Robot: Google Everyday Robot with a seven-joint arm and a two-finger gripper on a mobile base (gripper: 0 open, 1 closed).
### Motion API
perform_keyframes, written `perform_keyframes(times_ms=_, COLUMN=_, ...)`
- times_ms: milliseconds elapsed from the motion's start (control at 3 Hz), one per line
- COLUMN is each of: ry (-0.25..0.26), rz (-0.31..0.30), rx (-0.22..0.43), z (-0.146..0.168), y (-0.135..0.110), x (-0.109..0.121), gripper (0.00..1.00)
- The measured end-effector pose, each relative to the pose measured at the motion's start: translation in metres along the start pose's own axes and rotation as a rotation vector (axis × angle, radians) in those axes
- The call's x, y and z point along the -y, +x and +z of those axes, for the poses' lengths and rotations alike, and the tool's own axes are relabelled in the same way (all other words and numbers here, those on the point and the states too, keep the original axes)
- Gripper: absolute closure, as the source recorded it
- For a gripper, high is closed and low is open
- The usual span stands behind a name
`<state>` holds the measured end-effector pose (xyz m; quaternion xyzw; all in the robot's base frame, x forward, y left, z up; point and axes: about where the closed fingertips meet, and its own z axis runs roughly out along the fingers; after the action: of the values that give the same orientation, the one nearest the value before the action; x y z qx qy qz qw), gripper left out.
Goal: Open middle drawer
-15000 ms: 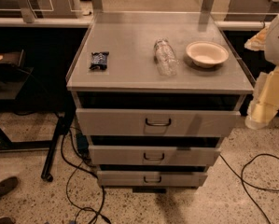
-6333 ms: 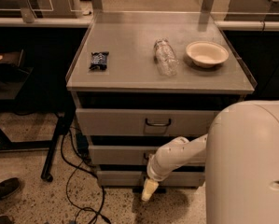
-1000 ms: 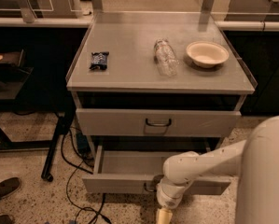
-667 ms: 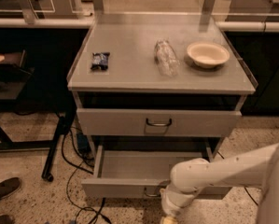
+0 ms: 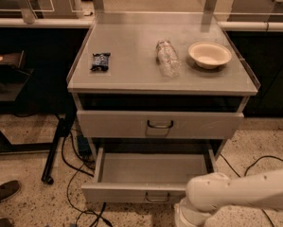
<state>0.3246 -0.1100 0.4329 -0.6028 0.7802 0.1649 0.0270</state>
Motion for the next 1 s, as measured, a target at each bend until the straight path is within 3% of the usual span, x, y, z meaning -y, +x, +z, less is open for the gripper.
perform_keyframes(times_ms=333, ry=-0.013, rz=0.083, rx=-0.011, z=-0.008, y=0.043, x=-0.046, gripper=0.00)
perform_keyframes(times_ms=667, ry=-0.017, rz=0.094, rx=-0.014, z=-0.007, y=0.049, x=-0.052, gripper=0.00)
perform_keyframes(times_ms=1000, ry=-0.017, rz=0.050, rx=0.027, z=-0.010, y=0.029, x=-0.045, gripper=0.00)
